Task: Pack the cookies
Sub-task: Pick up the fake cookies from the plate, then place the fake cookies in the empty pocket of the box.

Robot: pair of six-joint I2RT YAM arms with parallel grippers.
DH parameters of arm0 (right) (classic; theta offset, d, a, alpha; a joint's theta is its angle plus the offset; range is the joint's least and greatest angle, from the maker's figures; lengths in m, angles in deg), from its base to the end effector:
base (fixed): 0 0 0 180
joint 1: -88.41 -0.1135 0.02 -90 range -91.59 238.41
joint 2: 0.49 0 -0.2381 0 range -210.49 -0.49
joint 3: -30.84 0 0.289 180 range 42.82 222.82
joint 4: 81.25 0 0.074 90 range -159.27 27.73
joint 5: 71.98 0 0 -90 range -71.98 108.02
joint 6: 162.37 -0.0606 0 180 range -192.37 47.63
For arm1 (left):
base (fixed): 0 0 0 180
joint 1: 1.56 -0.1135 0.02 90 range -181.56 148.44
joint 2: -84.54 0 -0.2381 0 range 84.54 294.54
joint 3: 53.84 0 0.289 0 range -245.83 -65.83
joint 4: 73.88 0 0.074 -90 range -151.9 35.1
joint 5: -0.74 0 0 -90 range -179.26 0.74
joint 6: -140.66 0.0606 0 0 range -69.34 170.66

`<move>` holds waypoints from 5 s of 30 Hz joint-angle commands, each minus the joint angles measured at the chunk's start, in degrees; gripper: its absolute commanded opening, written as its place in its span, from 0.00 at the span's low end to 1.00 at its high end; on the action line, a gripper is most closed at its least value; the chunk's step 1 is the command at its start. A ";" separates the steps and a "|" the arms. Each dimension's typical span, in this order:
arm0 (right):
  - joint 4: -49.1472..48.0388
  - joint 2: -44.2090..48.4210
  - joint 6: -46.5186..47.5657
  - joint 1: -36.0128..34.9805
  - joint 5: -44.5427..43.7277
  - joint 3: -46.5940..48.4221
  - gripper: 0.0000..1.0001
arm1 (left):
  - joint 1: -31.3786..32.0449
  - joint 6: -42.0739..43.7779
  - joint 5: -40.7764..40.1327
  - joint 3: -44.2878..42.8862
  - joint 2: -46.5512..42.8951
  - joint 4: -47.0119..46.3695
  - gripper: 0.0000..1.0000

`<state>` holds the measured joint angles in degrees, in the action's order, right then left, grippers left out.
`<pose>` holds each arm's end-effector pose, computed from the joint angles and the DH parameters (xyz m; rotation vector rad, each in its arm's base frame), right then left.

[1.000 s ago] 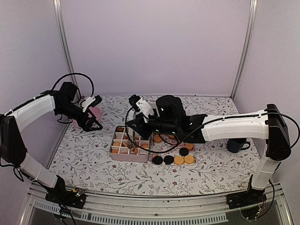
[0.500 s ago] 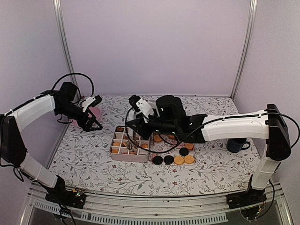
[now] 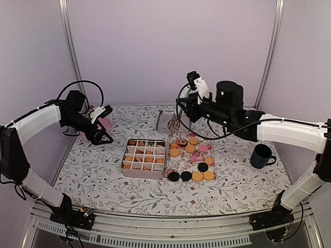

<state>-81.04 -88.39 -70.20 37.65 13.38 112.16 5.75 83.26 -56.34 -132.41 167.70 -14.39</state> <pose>0.2770 0.3314 0.3024 -0.7111 1.5673 0.5649 0.3274 -0.0752 0.2145 1.0204 2.3086 -0.5991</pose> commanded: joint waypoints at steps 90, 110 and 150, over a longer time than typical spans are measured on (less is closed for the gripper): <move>-6.37 -8.69 -6.46 -8.72 4.24 -1.59 0.27 | -0.38 -0.34 -0.65 -0.49 -1.06 -0.37 0.99; -6.38 -6.09 -5.64 -8.74 5.30 -3.16 0.41 | -0.43 -0.70 -0.19 -0.48 -0.87 -0.60 0.99; -4.52 -5.64 -4.10 -8.69 3.77 1.81 0.31 | 19.33 2.84 14.73 4.85 10.30 -18.82 0.99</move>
<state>-85.48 -95.43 -74.46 29.17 17.86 110.94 23.85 83.69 -47.09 -125.88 175.07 -27.57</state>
